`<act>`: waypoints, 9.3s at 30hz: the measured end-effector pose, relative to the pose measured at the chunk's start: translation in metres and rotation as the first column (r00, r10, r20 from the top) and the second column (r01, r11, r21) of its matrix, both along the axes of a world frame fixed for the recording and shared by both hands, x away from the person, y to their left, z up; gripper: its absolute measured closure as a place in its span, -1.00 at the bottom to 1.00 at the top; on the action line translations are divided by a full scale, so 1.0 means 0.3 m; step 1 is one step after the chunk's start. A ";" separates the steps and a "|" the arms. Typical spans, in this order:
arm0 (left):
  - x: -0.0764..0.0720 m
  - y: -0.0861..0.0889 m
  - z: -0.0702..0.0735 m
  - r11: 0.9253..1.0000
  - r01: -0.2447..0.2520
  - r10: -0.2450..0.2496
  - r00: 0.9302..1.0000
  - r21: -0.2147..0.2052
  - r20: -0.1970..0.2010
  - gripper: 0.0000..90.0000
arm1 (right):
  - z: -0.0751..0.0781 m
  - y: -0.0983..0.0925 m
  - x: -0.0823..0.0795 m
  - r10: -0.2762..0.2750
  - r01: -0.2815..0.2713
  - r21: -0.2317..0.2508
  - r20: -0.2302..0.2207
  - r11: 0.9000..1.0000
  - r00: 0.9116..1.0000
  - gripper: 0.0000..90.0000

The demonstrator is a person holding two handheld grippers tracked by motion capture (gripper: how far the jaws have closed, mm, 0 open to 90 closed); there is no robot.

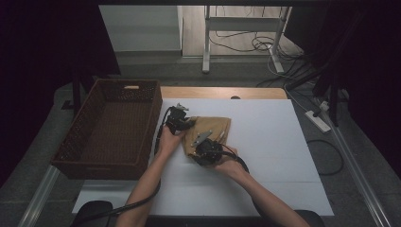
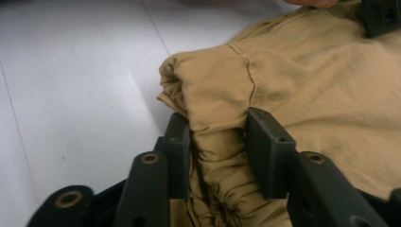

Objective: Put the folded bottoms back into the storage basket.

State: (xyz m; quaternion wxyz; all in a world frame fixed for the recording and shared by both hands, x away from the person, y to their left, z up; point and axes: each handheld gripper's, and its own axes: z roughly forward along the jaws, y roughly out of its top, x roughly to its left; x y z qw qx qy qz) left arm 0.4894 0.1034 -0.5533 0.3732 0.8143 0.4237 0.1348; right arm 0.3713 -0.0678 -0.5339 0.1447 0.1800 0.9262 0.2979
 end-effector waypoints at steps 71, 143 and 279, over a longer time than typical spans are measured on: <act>-0.031 0.168 0.564 0.999 -0.021 0.025 0.984 -0.026 0.176 0.77 | 0.418 0.062 0.110 0.142 -0.094 0.399 -0.092 0.912 0.986 0.69; -0.210 0.825 0.631 0.955 -0.283 0.296 0.933 -0.091 0.204 0.77 | 0.470 0.718 0.079 0.308 -0.265 0.405 -0.043 0.875 0.951 0.69; -0.598 0.564 0.388 0.994 -0.102 0.102 0.995 -0.034 -0.008 -1.00 | 0.217 0.061 0.012 0.103 -0.036 0.319 -0.197 0.947 0.975 -0.99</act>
